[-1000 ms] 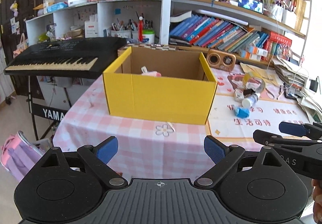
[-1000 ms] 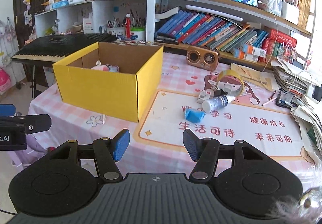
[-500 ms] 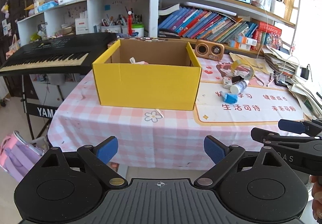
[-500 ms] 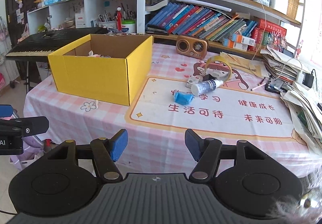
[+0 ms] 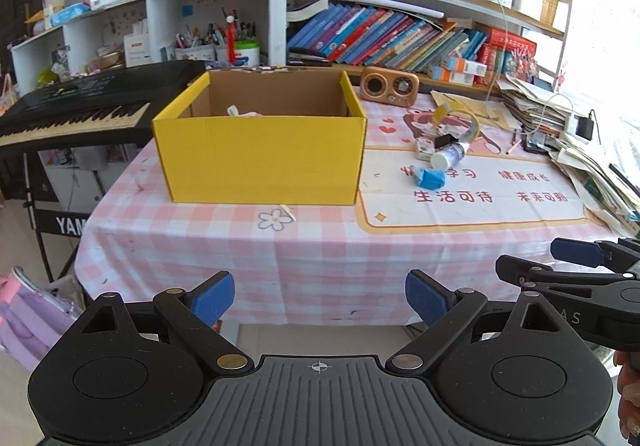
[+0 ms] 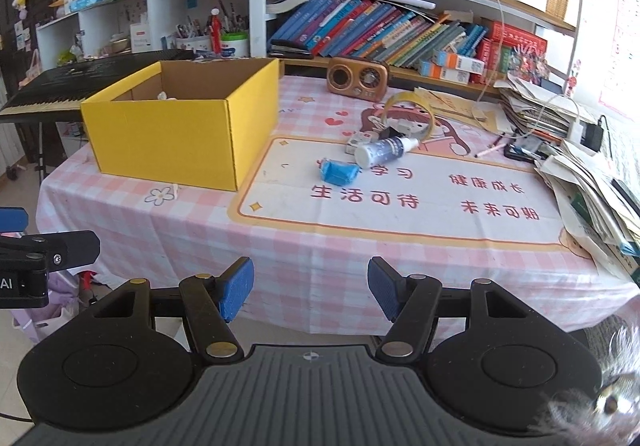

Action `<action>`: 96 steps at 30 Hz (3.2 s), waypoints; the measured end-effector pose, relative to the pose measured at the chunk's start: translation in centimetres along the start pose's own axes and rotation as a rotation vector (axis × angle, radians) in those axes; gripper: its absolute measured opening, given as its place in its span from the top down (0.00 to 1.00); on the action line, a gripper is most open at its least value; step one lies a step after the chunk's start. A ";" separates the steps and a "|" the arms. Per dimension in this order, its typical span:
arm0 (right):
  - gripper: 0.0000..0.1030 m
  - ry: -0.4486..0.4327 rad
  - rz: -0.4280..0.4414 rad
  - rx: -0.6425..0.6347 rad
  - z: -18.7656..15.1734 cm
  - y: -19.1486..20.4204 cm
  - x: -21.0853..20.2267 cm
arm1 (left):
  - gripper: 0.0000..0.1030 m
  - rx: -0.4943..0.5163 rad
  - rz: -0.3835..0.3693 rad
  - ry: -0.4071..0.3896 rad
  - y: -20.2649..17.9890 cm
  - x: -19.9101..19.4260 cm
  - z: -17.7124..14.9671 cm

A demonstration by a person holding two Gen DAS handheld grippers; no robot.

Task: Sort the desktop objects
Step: 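Withdraw both tools from the box back toward the table, then move the left tool toward the blue plastic piece on the tablecloth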

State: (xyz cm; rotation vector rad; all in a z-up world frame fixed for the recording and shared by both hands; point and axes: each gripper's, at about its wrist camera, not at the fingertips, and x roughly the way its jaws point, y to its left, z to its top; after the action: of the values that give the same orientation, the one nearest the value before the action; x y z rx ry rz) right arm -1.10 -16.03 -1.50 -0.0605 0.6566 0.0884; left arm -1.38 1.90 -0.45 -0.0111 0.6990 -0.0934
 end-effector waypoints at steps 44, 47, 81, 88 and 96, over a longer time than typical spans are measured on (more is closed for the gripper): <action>0.39 0.085 -0.103 0.099 1.2 -9.0 3.9 | 0.08 0.093 -0.135 0.077 -8.1 6.6 3.6; 0.39 0.096 -0.104 0.104 1.5 -9.8 4.5 | 0.08 0.096 -0.141 0.082 -8.8 7.2 3.9; 0.38 0.148 0.003 0.089 6.0 -17.9 13.1 | 0.08 0.051 -0.079 0.150 -14.2 15.7 8.4; 0.37 0.144 0.028 0.101 7.4 -18.4 15.0 | 0.10 0.069 -0.055 0.140 -14.4 17.2 9.3; 0.33 0.127 0.069 0.069 9.4 -18.2 17.5 | 0.11 0.088 -0.051 0.131 -15.1 19.3 10.1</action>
State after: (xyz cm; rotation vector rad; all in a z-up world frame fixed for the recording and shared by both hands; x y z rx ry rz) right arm 20.26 -32.21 -4.28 0.0234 0.7877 0.1295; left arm 18.56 -15.10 -4.54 0.0622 0.8247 -0.1754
